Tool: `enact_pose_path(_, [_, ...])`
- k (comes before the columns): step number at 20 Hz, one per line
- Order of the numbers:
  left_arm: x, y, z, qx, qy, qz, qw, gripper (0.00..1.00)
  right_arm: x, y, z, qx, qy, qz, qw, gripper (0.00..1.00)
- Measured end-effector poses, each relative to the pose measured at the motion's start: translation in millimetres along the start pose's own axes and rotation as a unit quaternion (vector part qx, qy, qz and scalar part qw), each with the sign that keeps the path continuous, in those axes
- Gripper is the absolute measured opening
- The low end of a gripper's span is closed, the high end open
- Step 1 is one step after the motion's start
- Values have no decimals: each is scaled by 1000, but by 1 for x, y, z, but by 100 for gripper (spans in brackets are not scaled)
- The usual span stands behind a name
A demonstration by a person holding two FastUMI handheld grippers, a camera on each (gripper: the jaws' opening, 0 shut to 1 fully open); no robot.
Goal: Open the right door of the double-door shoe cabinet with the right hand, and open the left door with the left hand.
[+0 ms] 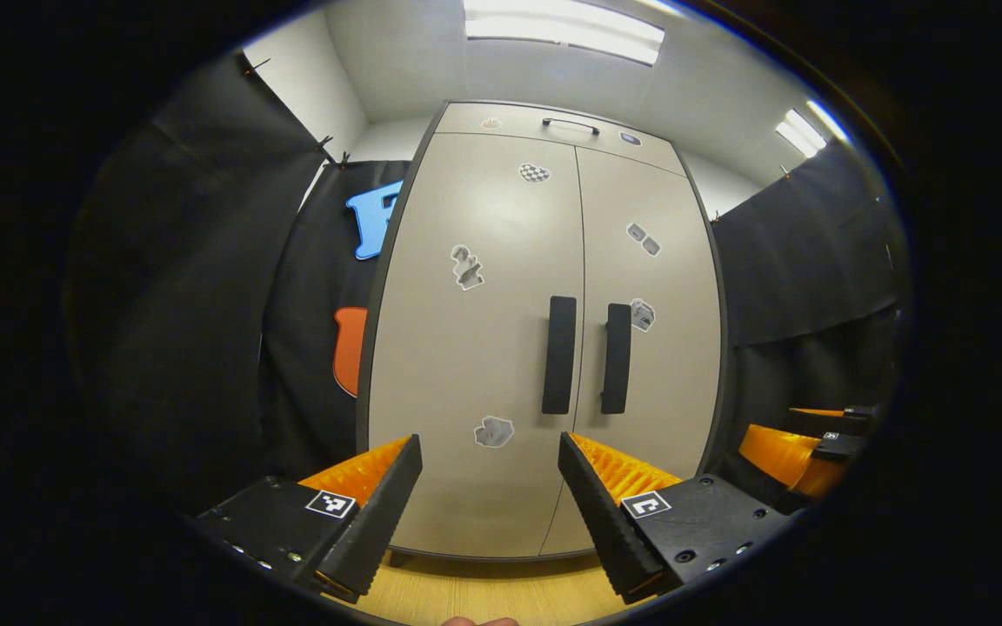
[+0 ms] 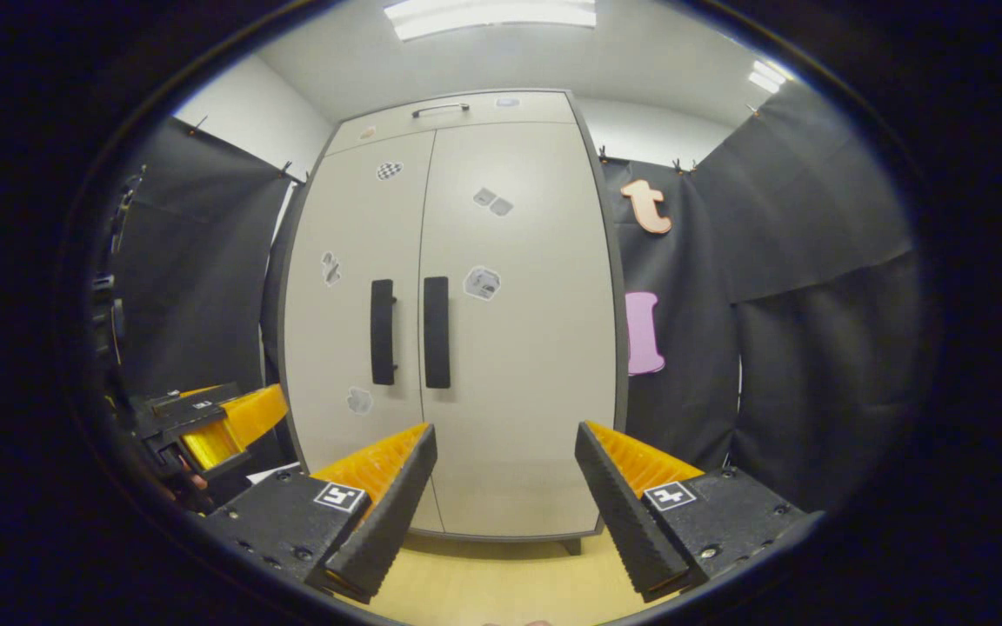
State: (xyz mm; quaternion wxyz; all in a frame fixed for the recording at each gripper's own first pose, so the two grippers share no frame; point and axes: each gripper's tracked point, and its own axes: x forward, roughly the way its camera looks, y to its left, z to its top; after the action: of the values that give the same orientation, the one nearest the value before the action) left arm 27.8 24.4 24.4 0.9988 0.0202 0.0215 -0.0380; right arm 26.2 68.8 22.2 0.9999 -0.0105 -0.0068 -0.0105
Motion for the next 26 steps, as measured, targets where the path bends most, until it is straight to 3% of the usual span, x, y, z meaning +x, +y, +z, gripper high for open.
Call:
enact_pose_path(7, [-6, 18, 1, 7, 2, 10, 1000, 95, 79, 34, 51, 18, -13, 26, 999, 100])
enact_pose_path(12, [-12, 30, -3, 16, 9, 17, 1000, 95, 141, 50, 46, 10, 28, 29, 999, 99])
enact_pose_path(20, [-18, 44, -9, 9, 22, 28, 999, 95, 183, 73, 52, -27, 16, 18, 999, 99])
enact_pose_path(26, [-17, 53, -9, 6, 22, 32, 999, 95, 198, 74, 51, -16, 13, -13, 1000, 96])
